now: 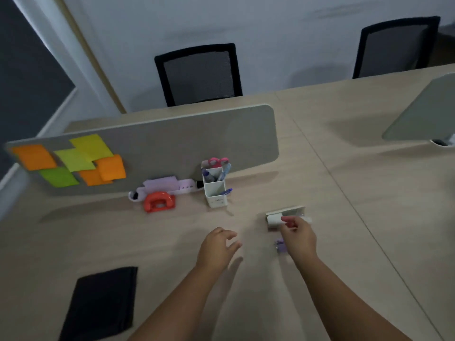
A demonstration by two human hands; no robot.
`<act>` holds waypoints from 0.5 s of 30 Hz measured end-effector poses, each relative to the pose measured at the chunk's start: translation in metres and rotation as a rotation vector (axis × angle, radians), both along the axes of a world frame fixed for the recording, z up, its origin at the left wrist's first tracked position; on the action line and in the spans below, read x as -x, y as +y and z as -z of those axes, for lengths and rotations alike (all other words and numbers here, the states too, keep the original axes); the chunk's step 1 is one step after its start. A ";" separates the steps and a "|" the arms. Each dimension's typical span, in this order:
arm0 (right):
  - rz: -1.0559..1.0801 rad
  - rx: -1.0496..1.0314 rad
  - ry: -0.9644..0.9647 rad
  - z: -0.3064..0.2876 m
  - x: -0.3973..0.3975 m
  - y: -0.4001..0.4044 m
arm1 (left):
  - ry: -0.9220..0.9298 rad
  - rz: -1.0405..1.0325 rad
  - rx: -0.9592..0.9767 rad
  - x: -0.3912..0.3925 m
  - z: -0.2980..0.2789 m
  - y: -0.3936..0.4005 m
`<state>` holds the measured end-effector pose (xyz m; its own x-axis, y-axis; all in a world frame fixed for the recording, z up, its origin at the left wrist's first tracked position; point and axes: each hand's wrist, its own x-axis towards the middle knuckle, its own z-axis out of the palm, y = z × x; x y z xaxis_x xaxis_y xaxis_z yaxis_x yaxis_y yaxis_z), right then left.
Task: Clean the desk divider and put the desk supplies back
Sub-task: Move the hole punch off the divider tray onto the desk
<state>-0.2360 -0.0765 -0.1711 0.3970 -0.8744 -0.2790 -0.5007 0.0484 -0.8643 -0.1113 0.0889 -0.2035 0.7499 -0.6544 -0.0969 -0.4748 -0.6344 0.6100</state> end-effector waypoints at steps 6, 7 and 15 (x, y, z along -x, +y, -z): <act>-0.375 -0.084 -0.012 0.007 -0.067 0.083 | 0.003 -0.174 -0.012 -0.028 -0.009 0.099; -0.440 -0.104 0.013 0.011 -0.075 0.098 | 0.011 -0.212 -0.020 -0.031 -0.009 0.114; -0.824 -0.209 0.180 0.056 -0.122 0.215 | -0.055 -0.333 -0.163 -0.057 0.008 0.246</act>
